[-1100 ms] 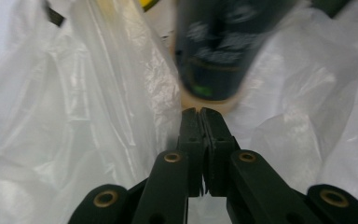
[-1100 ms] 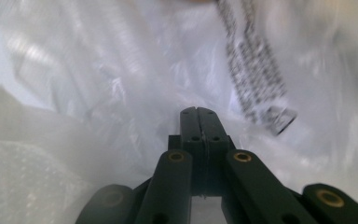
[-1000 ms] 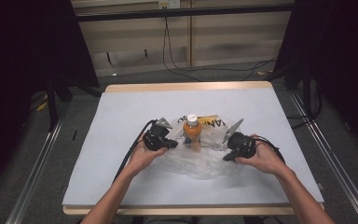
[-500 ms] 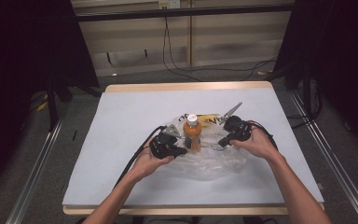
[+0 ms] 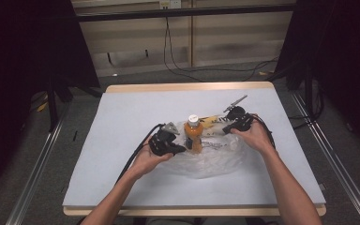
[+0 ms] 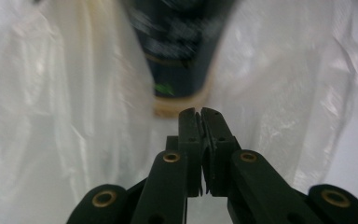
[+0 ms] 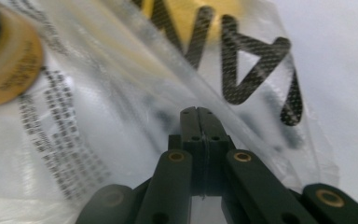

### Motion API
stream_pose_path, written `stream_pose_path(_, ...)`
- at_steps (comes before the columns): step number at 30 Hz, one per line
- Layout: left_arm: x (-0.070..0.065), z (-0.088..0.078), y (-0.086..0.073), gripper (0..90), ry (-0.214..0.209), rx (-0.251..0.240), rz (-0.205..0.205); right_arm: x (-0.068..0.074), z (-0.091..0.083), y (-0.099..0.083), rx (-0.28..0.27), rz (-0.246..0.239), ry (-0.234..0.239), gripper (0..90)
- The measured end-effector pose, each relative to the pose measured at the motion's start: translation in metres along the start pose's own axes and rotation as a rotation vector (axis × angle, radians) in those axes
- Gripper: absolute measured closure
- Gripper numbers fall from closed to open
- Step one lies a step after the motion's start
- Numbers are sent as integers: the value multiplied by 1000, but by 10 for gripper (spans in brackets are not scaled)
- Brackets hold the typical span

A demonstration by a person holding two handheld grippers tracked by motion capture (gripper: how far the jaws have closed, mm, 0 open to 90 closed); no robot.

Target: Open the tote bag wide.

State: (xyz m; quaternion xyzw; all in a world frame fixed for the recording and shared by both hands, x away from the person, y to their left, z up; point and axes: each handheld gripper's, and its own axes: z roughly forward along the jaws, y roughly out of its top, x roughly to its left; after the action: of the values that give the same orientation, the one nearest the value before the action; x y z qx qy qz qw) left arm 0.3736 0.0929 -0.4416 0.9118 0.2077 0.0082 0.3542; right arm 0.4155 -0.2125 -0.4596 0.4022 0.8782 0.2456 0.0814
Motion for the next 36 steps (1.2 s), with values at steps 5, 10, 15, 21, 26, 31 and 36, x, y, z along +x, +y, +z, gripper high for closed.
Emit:
stream_pose_path(5, 22, -3, 6, 875, 27, -44, -84, 6, -2, 1, -18, -21, 35, 900)
stream_pose_path(10, 38, 4, 3, 875, 76, -29, -165, 15, -1, 2, -26, -38, 46, 900)
stream_pose_path(15, 49, 6, -6, 876, 127, 62, -183, 18, 2, -6, -10, -41, 40, 900)
stream_pose_path(21, 43, 7, -13, 872, 93, -34, -193, 15, -3, -14, -23, -13, 36, 900)
stream_pose_path(26, 31, -1, -8, 882, 71, -107, -150, 21, -17, -13, -108, -21, 73, 900)
stream_pose_path(31, 20, -22, -3, 900, 59, -194, -120, 27, -35, -12, -216, -2, 101, 900)
stream_pose_path(36, 15, -39, -6, 900, 72, -252, -104, 32, -52, -14, -295, -4, 102, 900)
